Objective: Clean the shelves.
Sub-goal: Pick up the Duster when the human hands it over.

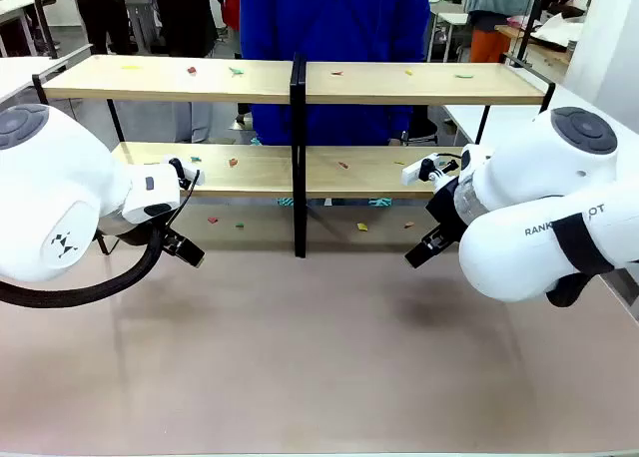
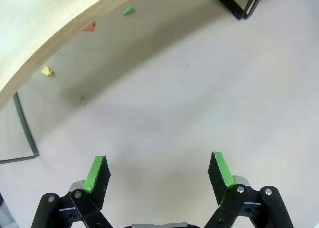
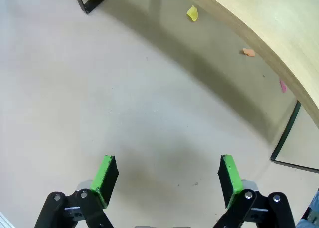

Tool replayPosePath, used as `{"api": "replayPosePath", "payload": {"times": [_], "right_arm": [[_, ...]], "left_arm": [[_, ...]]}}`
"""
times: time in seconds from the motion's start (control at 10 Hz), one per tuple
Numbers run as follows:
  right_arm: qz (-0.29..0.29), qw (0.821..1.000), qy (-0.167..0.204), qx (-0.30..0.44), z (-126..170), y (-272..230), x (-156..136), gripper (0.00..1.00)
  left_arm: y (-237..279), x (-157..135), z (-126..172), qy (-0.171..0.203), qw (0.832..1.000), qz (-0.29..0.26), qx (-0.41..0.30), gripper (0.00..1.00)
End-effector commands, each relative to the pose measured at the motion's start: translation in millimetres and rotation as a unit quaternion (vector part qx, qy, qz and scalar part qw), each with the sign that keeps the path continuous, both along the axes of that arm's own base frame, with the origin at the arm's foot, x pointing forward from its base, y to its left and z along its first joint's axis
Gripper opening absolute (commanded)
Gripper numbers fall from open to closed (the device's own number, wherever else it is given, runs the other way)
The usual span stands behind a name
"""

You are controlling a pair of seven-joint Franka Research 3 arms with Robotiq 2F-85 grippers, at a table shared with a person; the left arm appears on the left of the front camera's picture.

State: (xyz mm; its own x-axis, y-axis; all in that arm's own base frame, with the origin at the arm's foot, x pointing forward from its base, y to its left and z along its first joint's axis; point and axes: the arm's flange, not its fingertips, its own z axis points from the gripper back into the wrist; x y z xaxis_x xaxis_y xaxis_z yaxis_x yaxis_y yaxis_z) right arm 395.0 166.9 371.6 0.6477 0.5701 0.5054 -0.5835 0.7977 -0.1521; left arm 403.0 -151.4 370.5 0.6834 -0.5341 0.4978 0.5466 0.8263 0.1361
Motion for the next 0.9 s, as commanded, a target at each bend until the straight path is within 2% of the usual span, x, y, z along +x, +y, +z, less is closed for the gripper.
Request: {"api": "replayPosePath", "payload": {"times": [0.0,0.8], "right_arm": [[0.000,1.000,0.000,0.000,0.0,0.0,0.0,1.00],[0.000,1.000,0.000,0.000,0.0,0.0,0.0,1.00]], "left_arm": [[0.0,0.0,0.1,0.000,1.000,0.000,0.000,1.00],[0.0,0.0,0.1,0.000,1.000,0.000,0.000,1.00]]}}
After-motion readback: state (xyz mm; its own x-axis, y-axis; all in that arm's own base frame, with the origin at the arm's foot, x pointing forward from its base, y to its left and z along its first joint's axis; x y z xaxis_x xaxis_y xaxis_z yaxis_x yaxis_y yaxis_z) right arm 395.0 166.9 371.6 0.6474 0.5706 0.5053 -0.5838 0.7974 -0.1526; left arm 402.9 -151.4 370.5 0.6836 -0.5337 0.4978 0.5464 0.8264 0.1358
